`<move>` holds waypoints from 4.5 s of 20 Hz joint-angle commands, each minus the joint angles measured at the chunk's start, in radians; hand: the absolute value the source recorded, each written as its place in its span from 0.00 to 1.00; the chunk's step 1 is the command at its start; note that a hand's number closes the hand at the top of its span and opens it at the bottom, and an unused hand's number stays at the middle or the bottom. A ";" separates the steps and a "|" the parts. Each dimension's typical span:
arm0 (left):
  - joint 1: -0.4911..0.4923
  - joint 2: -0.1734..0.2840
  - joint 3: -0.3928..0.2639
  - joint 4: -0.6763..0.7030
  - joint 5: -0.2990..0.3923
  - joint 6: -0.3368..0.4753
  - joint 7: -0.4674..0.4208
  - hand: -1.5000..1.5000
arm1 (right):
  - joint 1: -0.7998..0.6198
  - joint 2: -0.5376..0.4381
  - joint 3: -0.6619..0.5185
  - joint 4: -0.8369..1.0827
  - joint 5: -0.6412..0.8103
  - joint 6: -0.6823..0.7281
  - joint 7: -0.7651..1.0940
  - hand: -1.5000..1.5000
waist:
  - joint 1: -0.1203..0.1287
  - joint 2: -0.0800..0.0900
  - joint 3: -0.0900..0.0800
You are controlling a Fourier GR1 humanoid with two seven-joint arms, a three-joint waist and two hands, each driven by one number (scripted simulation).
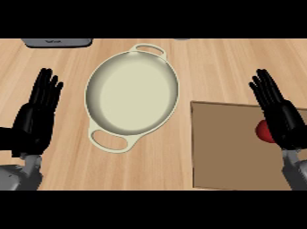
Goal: Pick the tomato from the tray and place it in the pot
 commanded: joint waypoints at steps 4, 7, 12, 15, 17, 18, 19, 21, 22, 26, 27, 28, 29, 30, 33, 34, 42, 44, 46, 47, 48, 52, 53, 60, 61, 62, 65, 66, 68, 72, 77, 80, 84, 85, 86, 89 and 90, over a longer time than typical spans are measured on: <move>0.064 0.013 -0.098 -0.007 0.033 -0.113 0.086 0.50 | 0.082 -0.123 -0.201 0.131 0.090 -0.237 0.015 0.00 | -0.028 0.001 -0.012; 0.062 -0.006 -0.124 0.001 0.049 -0.128 0.101 0.50 | 0.222 -0.276 -0.182 0.329 0.239 -0.350 0.146 0.00 | -0.091 0.069 -0.037; 0.067 -0.008 -0.195 0.033 0.090 -0.239 0.155 0.50 | 0.208 -0.229 -0.117 0.451 0.342 -0.598 0.393 0.00 | 0.013 0.016 -0.017; 0.037 -0.024 -0.194 0.057 0.096 -0.264 0.168 0.50 | 0.130 -0.252 0.042 0.413 0.481 -0.606 0.581 0.00 | 0.026 0.008 -0.016; 0.024 -0.062 -0.207 0.050 0.085 -0.218 0.200 0.50 | 0.114 -0.341 0.080 0.315 0.512 -0.537 0.744 0.00 | 0.014 0.002 -0.016; 0.065 -0.022 -0.190 0.011 0.098 -0.256 0.177 0.50 | 0.116 -0.337 0.119 0.267 0.544 -0.547 0.828 0.00 | 0.022 -0.001 -0.017; 0.049 -0.079 -0.226 0.067 0.057 -0.225 0.148 0.50 | 0.078 -0.371 0.128 0.220 0.552 -0.509 0.907 0.00 | 0.013 0.000 -0.018; 0.053 -0.046 -0.197 0.031 0.083 -0.224 0.204 0.50 | 0.060 -0.459 0.125 0.112 0.556 -0.435 1.038 0.00 | 0.008 -0.006 -0.018; 0.023 -0.037 -0.162 0.066 0.108 -0.257 0.202 0.50 | 0.039 -0.464 0.135 0.051 0.570 -0.433 1.114 0.00 | 0.001 -0.005 -0.018; 0.066 -0.015 -0.144 0.056 0.112 -0.280 0.180 0.50 | -0.022 -0.560 0.100 -0.109 0.492 -0.264 1.347 0.00 | 0.000 -0.008 -0.016; 0.065 -0.035 -0.174 0.035 0.095 -0.269 0.183 0.50 | -0.051 -0.559 0.101 -0.163 0.473 -0.243 1.410 0.00 | 0.002 -0.009 -0.017; 0.066 -0.067 -0.197 0.041 0.071 -0.245 0.171 0.50 | -0.072 -0.562 0.086 -0.177 0.440 -0.213 1.453 0.00 | 0.003 -0.007 -0.015; 0.070 -0.029 -0.159 0.047 0.108 -0.290 0.185 0.50 | -0.079 -0.543 0.109 -0.189 0.462 -0.226 1.516 0.00 | 0.009 -0.005 -0.015; 0.063 -0.030 -0.160 0.042 0.106 -0.288 0.190 0.50 | -0.125 -0.573 0.072 -0.181 0.425 -0.189 1.556 0.00 | 0.014 -0.004 -0.015; 0.042 -0.025 -0.154 0.033 0.098 -0.289 0.206 0.50 | -0.184 -0.570 0.063 -0.168 0.401 -0.169 1.635 0.00 | 0.024 0.000 -0.015; 0.054 -0.048 -0.170 0.018 0.098 -0.274 0.214 0.50 | -0.204 -0.563 0.055 -0.156 0.391 -0.166 1.639 0.00 | 0.026 0.000 -0.014; 0.032 -0.043 -0.133 0.037 0.094 -0.296 0.230 0.50 | -0.221 -0.453 0.068 -0.094 0.422 -0.225 1.617 0.00 | 0.018 0.001 -0.012; 0.083 -0.035 -0.136 0.039 0.070 -0.309 0.182 0.50 | -0.179 -0.393 0.119 -0.071 0.458 -0.254 1.582 0.00 | 0.022 0.001 -0.012; 0.056 -0.069 -0.172 0.021 0.055 -0.277 0.235 0.50 | -0.194 -0.355 0.161 -0.058 0.501 -0.265 1.600 0.00 | 0.019 0.001 -0.012; 0.087 -0.061 -0.163 0.015 0.052 -0.291 0.207 0.50 | -0.228 -0.349 0.155 -0.040 0.517 -0.261 1.618 0.00 | 0.024 0.000 -0.012; 0.070 -0.081 -0.153 0.033 0.043 -0.268 0.198 0.50 | -0.198 -0.354 0.162 -0.046 0.517 -0.249 1.606 0.00 | 0.015 0.000 -0.012; 0.078 -0.084 -0.154 0.027 0.045 -0.286 0.201 0.50 | -0.218 -0.317 0.191 0.068 0.560 -0.228 1.594 0.00 | 0.023 0.002 -0.012; 0.097 -0.059 -0.138 0.052 0.052 -0.330 0.166 0.50 | -0.172 -0.338 0.204 0.016 0.565 -0.230 1.619 0.00 | 0.009 -0.002 -0.013; 0.122 -0.077 -0.145 0.012 0.031 -0.316 0.181 0.50 | -0.166 -0.306 0.203 0.065 0.572 -0.188 1.592 0.00 | 0.012 -0.002 -0.012; 0.066 -0.061 -0.094 0.066 0.071 -0.358 0.196 0.50 | -0.214 -0.285 0.189 0.075 0.571 -0.191 1.619 0.00 | 0.011 0.001 -0.012; 0.127 -0.059 -0.130 0.007 0.032 -0.318 0.201 0.50 | -0.182 -0.284 0.208 0.056 0.583 -0.194 1.626 0.00 | 0.014 -0.003 -0.012; 0.096 -0.070 -0.102 0.018 0.056 -0.333 0.213 0.50 | -0.169 -0.267 0.193 0.087 0.584 -0.194 1.600 0.00 | 0.012 -0.001 -0.012; 0.083 -0.070 -0.101 0.026 0.053 -0.340 0.218 0.50 | -0.176 -0.268 0.201 0.055 0.601 -0.193 1.633 0.00 | 0.008 -0.002 -0.012; 0.118 -0.089 -0.134 0.000 0.020 -0.303 0.226 0.50 | -0.121 -0.265 0.208 0.012 0.601 -0.209 1.637 0.00 | 0.000 -0.006 -0.012; 0.078 -0.113 -0.129 0.000 0.017 -0.291 0.256 0.50 | -0.128 -0.209 0.196 0.134 0.616 -0.212 1.560 0.00 | 0.009 -0.001 -0.011; 0.118 -0.126 -0.127 0.071 -0.020 -0.322 0.175 0.50 | -0.124 -0.216 0.163 0.146 0.620 -0.188 1.556 0.00 | 0.006 -0.001 -0.012; 0.061 -0.134 -0.100 0.073 -0.001 -0.327 0.230 0.50 | -0.113 -0.158 0.167 0.194 0.651 -0.215 1.518 0.00 | 0.008 0.001 -0.011; 0.128 -0.106 -0.080 0.044 -0.004 -0.362 0.193 0.50 | -0.121 -0.150 0.139 0.222 0.648 -0.183 1.511 0.00 | 0.012 0.000 -0.011; 0.122 -0.108 -0.099 -0.060 -0.004 -0.312 0.290 0.50 | -0.117 -0.119 0.166 0.198 0.680 -0.202 1.541 0.00 | 0.014 -0.002 -0.011; 0.108 -0.114 -0.088 0.004 -0.007 -0.343 0.251 0.50 | -0.131 -0.155 0.123 0.211 0.655 -0.162 1.523 0.00 | 0.010 -0.001 -0.011; 0.125 -0.134 -0.108 -0.061 -0.019 -0.316 0.292 0.50 | -0.114 -0.112 0.132 0.227 0.687 -0.183 1.518 0.00 | 0.012 -0.002 -0.011; 0.079 -0.134 -0.065 0.040 -0.014 -0.362 0.231 0.50 | -0.178 -0.096 0.090 0.275 0.675 -0.182 1.492 1.00 | 0.012 0.001 -0.011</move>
